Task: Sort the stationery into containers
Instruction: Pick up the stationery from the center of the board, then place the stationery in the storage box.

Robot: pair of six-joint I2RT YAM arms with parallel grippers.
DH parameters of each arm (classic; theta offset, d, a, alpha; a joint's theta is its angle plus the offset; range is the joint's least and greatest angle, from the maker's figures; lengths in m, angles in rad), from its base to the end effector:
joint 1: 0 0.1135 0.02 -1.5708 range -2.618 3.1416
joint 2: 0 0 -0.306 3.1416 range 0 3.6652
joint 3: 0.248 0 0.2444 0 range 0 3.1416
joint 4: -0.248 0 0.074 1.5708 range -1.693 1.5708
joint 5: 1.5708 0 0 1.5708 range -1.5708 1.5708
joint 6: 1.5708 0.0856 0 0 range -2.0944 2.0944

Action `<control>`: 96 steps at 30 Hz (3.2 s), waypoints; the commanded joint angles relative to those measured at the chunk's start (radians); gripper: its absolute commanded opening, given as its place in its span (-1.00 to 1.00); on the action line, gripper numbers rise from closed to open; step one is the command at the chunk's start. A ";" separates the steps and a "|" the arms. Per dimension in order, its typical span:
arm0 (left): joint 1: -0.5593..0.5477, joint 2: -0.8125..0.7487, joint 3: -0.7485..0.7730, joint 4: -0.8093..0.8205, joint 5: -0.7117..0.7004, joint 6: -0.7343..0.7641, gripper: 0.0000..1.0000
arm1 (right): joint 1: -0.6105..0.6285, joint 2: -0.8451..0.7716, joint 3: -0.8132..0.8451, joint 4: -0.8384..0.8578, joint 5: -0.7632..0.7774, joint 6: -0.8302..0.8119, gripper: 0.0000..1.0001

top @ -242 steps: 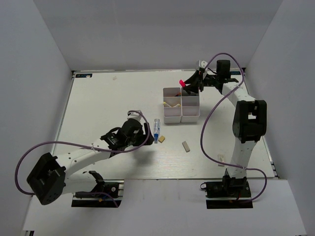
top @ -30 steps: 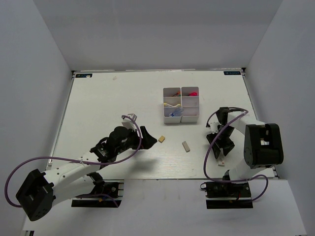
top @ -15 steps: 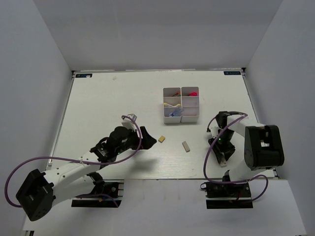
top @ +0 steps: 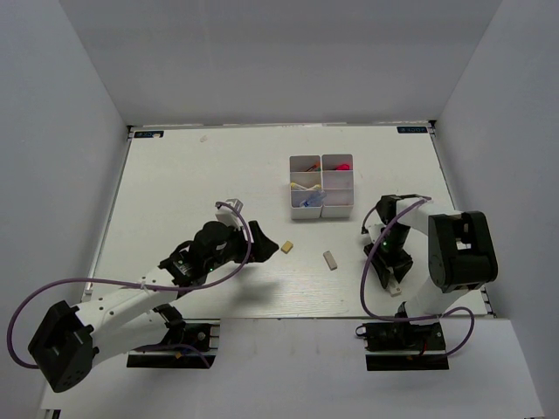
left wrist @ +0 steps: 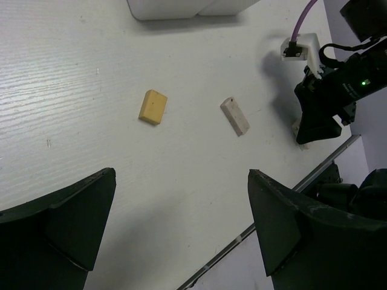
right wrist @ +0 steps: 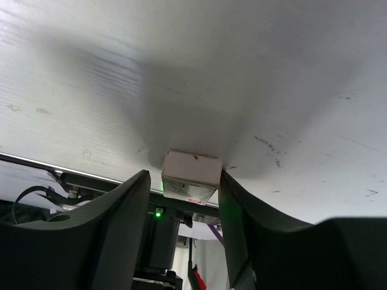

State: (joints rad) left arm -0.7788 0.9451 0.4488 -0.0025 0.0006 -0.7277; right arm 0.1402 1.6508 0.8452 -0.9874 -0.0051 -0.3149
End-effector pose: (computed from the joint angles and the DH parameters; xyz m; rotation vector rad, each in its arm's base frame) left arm 0.1550 -0.1531 0.2251 0.0567 2.2026 -0.8957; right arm 0.2145 0.0307 0.1335 0.6580 -2.8454 -0.0358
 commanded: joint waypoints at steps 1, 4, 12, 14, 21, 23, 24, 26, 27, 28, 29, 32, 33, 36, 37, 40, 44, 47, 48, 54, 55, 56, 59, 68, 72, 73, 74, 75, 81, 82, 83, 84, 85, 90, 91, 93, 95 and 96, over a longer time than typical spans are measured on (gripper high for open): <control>0.003 -0.002 0.044 -0.011 -0.008 -0.004 0.99 | 0.012 0.006 0.028 0.066 -0.012 0.003 0.10; 0.003 0.007 0.044 -0.011 -0.017 -0.004 0.99 | 0.024 0.004 0.012 0.072 0.001 0.011 0.10; -0.007 0.007 0.034 -0.002 -0.028 -0.022 0.99 | 0.047 -0.003 -0.031 0.104 0.139 0.040 -0.08; -0.007 0.007 0.034 -0.002 -0.028 -0.022 0.99 | 0.053 0.006 -0.029 0.105 0.143 0.049 -0.19; -0.007 0.007 0.034 -0.002 -0.037 -0.022 0.99 | 0.044 0.009 0.012 0.086 0.090 0.050 -0.67; -0.007 0.007 0.034 -0.011 -0.037 -0.022 0.99 | 0.042 -0.023 0.032 0.084 0.083 0.050 -0.69; -0.007 0.007 0.034 -0.011 -0.037 -0.022 0.99 | 0.038 -0.034 0.070 0.087 0.082 0.043 -0.72; -0.007 -0.002 0.034 0.001 -0.028 -0.013 0.99 | 0.033 -0.083 0.106 0.079 0.064 0.036 -0.77; -0.007 -0.002 0.034 0.013 -0.028 -0.013 0.99 | 0.027 -0.095 0.174 0.078 0.029 0.030 -0.81; -0.007 -0.002 0.034 0.013 -0.016 -0.004 0.99 | 0.024 -0.118 0.199 0.073 0.018 0.024 -0.81; -0.007 0.007 0.034 0.024 -0.016 -0.004 0.99 | 0.019 -0.137 0.225 0.070 0.016 0.020 -0.84; -0.007 0.031 0.034 0.024 -0.007 0.005 0.99 | 0.021 -0.158 0.404 0.066 -0.088 0.011 -0.85; -0.007 0.047 0.044 0.033 -0.007 0.005 0.99 | 0.019 -0.163 0.426 0.070 -0.122 0.014 -0.85; -0.007 0.089 0.053 0.033 -0.007 0.025 0.99 | 0.022 -0.152 0.518 0.116 -0.191 0.031 -0.85; -0.007 0.099 0.053 0.033 -0.007 0.025 0.99 | 0.024 -0.146 0.538 0.121 -0.212 0.037 -0.85; -0.007 0.141 0.076 0.024 -0.016 0.036 0.99 | 0.029 -0.097 0.621 0.176 -0.274 0.076 -0.85; -0.007 0.184 0.102 0.001 -0.036 0.059 0.99 | 0.042 -0.027 0.722 0.268 -0.312 0.117 -0.87; -0.007 0.207 0.126 -0.010 -0.047 0.070 0.99 | 0.055 0.013 0.742 0.358 -0.334 0.146 -0.87; -0.007 0.222 0.136 -0.010 -0.056 0.070 0.99 | 0.065 0.020 0.743 0.374 -0.335 0.149 -0.87; -0.016 0.250 0.154 -0.021 -0.065 0.079 0.99 | 0.078 0.087 0.727 0.490 -0.345 0.183 -0.85; -0.016 0.250 0.154 -0.021 -0.065 0.079 0.99 | 0.084 0.087 0.715 0.509 -0.343 0.186 -0.81; -0.016 0.259 0.154 -0.021 -0.065 0.079 0.99 | 0.085 0.080 0.680 0.565 -0.337 0.192 -0.81; -0.016 0.277 0.163 -0.021 -0.065 0.079 0.99 | 0.093 0.093 0.666 0.599 -0.315 0.198 -0.74; -0.016 0.369 0.223 -0.021 -0.085 0.123 0.99 | 0.104 0.103 0.615 0.596 -0.302 0.197 -0.62; -0.016 0.420 0.266 -0.021 -0.085 0.157 0.99 | 0.113 0.106 0.591 0.587 -0.297 0.200 -0.59; -0.016 0.429 0.266 -0.021 -0.085 0.157 0.99 | 0.110 0.099 0.586 0.593 -0.294 0.203 -0.56; -0.016 0.438 0.280 -0.021 -0.085 0.166 0.99 | 0.113 0.099 0.580 0.595 -0.291 0.201 -0.51; -0.016 0.457 0.292 -0.021 -0.085 0.166 0.99 | 0.116 0.096 0.575 0.596 -0.291 0.201 -0.44; -0.016 0.503 0.321 -0.021 -0.085 0.197 0.99 | 0.116 0.096 0.571 0.595 -0.283 0.197 -0.06; -0.016 0.503 0.330 -0.021 -0.085 0.197 0.99 | 0.116 0.098 0.574 0.590 -0.282 0.195 -0.06; -0.016 0.515 0.330 -0.021 -0.085 0.209 0.99 | 0.114 0.095 0.574 0.593 -0.282 0.197 -0.03; -0.016 0.515 0.330 -0.031 -0.085 0.209 0.99 | 0.114 0.095 0.574 0.590 -0.283 0.195 -0.03; -0.016 0.526 0.344 -0.031 -0.085 0.209 0.99 | 0.116 0.093 0.574 0.587 -0.280 0.195 0.00; -0.025 0.560 0.401 -0.077 -0.114 0.241 0.99 | 0.113 0.061 0.588 0.563 -0.289 0.194 0.00; -0.037 0.583 0.410 -0.091 -0.114 0.252 0.96 | 0.113 0.050 0.588 0.559 -0.292 0.192 0.00; -0.048 0.598 0.435 -0.103 -0.137 0.266 0.91 | 0.110 0.009 0.569 0.552 -0.308 0.182 -0.04; -0.057 0.627 0.462 -0.117 -0.149 0.275 0.84 | 0.113 -0.034 0.543 0.534 -0.323 0.171 -0.08; -0.068 0.638 0.471 -0.131 -0.160 0.275 0.80 | 0.108 -0.060 0.525 0.532 -0.344 0.163 -0.12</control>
State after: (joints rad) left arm -0.8227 1.5658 0.8722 -0.0921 -0.1177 -0.4828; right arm 0.2523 1.6989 1.3926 -0.4358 -0.3012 -0.1287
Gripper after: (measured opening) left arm 0.913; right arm 0.450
